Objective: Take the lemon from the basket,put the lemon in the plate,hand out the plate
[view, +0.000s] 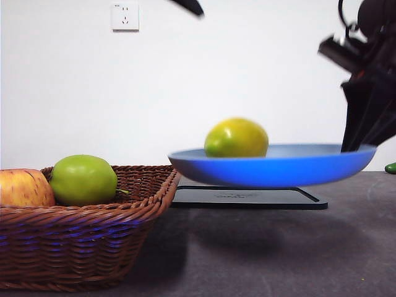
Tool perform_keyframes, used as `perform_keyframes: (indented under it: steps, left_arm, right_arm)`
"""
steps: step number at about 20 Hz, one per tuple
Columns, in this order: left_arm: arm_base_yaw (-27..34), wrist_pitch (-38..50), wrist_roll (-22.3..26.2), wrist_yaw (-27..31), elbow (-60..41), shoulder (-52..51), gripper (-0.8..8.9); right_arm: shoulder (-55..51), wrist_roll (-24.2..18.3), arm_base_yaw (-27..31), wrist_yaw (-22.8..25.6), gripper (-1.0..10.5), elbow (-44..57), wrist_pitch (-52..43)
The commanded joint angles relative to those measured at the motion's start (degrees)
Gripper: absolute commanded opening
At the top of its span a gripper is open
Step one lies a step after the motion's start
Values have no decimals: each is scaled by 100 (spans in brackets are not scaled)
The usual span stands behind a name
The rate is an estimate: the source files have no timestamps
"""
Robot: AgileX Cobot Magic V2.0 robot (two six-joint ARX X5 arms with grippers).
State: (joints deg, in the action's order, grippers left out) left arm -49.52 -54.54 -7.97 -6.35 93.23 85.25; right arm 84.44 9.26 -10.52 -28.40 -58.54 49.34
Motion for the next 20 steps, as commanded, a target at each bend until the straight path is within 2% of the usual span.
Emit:
perform_keyframes:
  steps: [1, 8, 12, 15, 20]
  left_arm:
    - [-44, -393, 201, 24, 470, -35, 389]
    - [-157, -857, 203, 15, 592, -181, 388]
    - [-155, -789, 197, 20, 592, -181, 388]
    - [-153, -721, 199, 26, 592, -181, 388]
    - [-151, -651, 199, 33, 592, -181, 388]
  right_arm:
    - [468, 101, 170, -258, 5, -428, -245]
    - [2037, 278, 494, -219, 5, -2284, -509]
    - [2911, 315, 492, 352, 5, -3252, -577]
    - [3425, 356, 494, 328, 5, -3615, -752]
    - [3794, 435, 522, 299, 11, -3654, -894]
